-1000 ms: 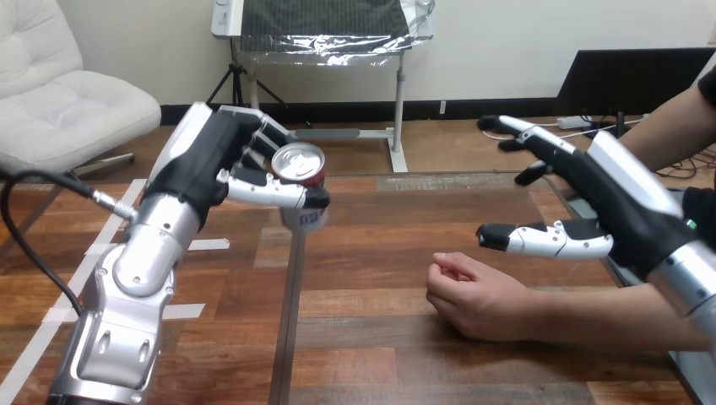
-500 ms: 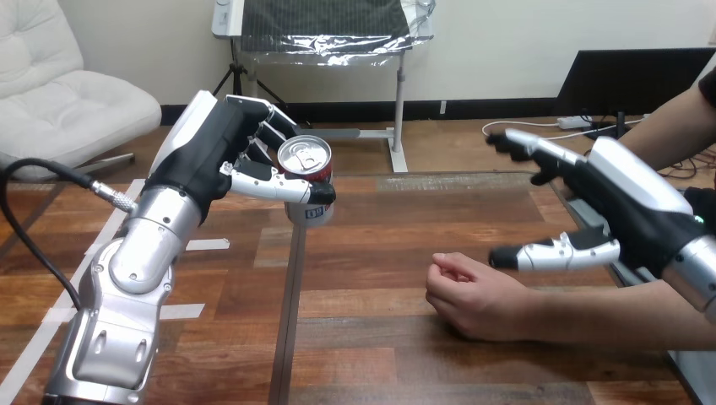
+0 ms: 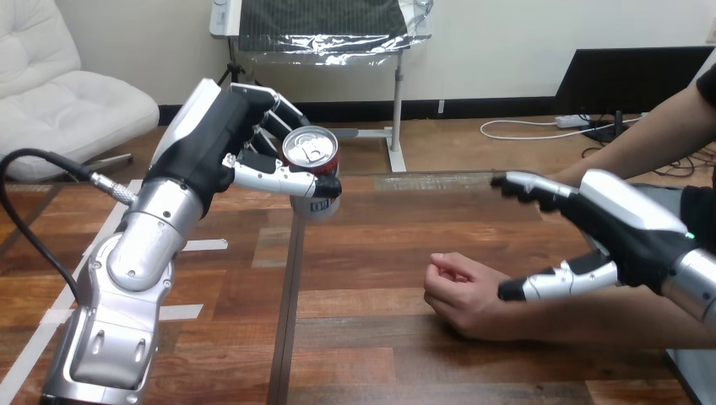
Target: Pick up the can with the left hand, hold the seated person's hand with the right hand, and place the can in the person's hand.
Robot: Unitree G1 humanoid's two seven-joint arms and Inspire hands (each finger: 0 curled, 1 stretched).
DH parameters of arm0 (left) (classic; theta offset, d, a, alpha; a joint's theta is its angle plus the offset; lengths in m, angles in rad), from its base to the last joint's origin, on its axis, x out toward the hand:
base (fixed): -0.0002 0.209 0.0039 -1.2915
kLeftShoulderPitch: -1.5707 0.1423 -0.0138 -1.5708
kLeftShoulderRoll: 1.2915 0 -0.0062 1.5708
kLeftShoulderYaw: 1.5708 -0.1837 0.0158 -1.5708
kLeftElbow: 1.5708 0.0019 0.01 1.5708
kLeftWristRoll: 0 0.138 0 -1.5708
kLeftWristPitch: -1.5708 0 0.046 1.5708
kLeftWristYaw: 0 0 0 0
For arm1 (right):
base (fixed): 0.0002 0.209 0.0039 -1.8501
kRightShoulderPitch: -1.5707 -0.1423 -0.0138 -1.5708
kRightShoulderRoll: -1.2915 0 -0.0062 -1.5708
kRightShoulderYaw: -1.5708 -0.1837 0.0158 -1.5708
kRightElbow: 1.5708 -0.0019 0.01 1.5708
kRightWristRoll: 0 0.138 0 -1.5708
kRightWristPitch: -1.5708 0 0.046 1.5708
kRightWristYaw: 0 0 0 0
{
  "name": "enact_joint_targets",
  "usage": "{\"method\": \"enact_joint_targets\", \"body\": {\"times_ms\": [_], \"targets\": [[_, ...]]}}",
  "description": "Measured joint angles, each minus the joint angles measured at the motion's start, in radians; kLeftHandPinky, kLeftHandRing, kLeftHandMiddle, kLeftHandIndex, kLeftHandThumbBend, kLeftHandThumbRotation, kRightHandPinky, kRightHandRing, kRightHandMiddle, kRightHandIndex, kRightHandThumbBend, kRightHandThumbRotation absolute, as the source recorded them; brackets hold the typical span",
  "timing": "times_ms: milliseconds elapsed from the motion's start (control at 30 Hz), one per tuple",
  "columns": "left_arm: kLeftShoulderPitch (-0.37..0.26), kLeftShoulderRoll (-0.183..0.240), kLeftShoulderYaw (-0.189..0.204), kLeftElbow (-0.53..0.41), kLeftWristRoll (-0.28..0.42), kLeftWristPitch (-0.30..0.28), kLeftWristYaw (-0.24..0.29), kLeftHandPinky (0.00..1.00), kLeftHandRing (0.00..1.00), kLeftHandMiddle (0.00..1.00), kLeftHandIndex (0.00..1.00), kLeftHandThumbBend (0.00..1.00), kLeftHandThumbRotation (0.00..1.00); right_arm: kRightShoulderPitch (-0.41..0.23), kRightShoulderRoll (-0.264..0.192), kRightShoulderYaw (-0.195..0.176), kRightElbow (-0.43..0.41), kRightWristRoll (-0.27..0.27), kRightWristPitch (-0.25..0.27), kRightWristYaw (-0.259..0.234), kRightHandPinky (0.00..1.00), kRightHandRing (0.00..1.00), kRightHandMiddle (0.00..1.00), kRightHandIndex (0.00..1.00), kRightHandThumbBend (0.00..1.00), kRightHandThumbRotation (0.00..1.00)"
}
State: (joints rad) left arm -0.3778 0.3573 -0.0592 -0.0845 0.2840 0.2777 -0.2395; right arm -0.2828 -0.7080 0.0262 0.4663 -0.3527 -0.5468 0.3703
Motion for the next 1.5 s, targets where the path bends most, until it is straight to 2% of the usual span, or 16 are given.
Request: {"method": "enact_joint_targets", "body": {"times_ms": [400, 667, 900, 1500], "targets": [[0.0, 0.0, 0.0, -0.014, 0.0, 0.0, -0.011, 0.26, 0.32, 0.39, 0.41, 0.71, 0.0, -0.04, -0.014, 0.04, 0.073, -0.048, 0.001, 0.019, 0.87, 0.9, 0.9, 0.92, 1.0, 0.49], [0.0, 0.0, 0.0, -0.014, 0.0, 0.001, -0.015, 0.26, 0.32, 0.39, 0.41, 0.71, 0.0, -0.068, -0.028, 0.061, 0.109, -0.083, -0.004, 0.019, 0.87, 0.89, 0.9, 0.91, 1.0, 0.57], [0.0, 0.001, 0.001, -0.014, -0.005, 0.007, -0.019, 0.26, 0.32, 0.39, 0.41, 0.7, 0.0, -0.091, -0.043, 0.074, 0.138, -0.1, -0.006, 0.018, 0.88, 0.89, 0.9, 0.9, 1.0, 0.58], [0.0, 0.002, 0.023, -0.014, -0.041, 0.009, -0.021, 0.26, 0.32, 0.38, 0.41, 0.7, 0.0, -0.109, -0.055, 0.095, 0.198, -0.162, -0.005, -0.023, 0.89, 0.9, 0.91, 0.91, 1.0, 0.5]]}}
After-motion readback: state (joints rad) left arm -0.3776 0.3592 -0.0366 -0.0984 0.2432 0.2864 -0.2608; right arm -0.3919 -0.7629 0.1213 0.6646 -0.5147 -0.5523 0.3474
